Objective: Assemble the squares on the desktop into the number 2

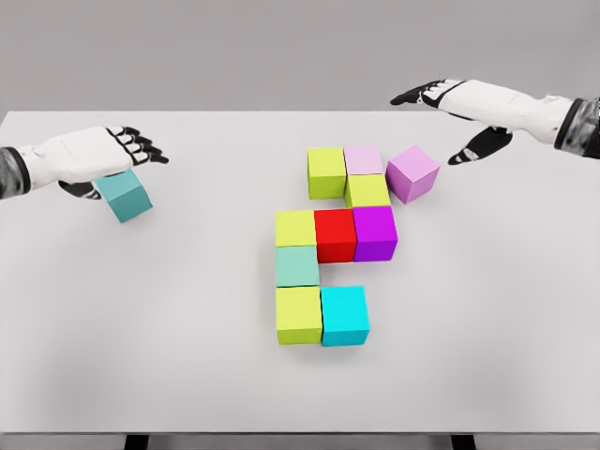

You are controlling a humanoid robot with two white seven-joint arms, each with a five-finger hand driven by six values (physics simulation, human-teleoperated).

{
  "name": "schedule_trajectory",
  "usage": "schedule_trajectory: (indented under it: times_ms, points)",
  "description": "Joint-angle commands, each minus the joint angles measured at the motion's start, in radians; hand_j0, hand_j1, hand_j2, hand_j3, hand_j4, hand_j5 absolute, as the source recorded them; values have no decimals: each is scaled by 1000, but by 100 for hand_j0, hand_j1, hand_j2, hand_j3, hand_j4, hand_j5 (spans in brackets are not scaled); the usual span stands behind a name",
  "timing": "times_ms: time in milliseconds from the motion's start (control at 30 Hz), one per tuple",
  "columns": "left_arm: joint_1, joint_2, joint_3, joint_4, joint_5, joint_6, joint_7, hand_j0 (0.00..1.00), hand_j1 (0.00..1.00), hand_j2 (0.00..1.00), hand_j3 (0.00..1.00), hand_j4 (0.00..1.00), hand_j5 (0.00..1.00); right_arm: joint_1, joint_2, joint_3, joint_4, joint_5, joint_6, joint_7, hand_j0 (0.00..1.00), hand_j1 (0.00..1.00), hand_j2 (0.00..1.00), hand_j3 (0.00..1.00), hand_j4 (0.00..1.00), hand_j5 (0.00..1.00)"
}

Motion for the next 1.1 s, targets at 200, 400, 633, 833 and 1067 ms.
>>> schedule_trajectory:
  times_ms: [200, 400, 633, 833, 1067]
  points:
    - [-26, -6, -42, 52, -10, 1, 0, 100, 100, 100, 100, 100, 100, -38, 21, 77, -47, 183, 3, 0, 100, 100, 100, 100, 100, 100]
    - [-25, -19, -49, 77, -22, 1, 0, 100, 100, 100, 100, 100, 100, -71, 44, 112, 30, 209, 85, 0, 100, 100, 100, 100, 100, 100]
    - [-32, -40, -63, 108, -34, 1, 0, 100, 100, 100, 100, 100, 100, -74, 45, 112, 79, 199, 78, 0, 100, 100, 100, 100, 100, 100]
    - [-32, -48, -63, 129, -41, 1, 0, 100, 100, 100, 100, 100, 100, -64, 47, 126, 88, 202, 85, 0, 100, 100, 100, 100, 100, 100]
    - [-38, -69, -65, 160, -61, 1, 0, 100, 100, 100, 100, 100, 100, -66, 80, 138, 185, 210, 82, 0, 100, 100, 100, 100, 100, 100]
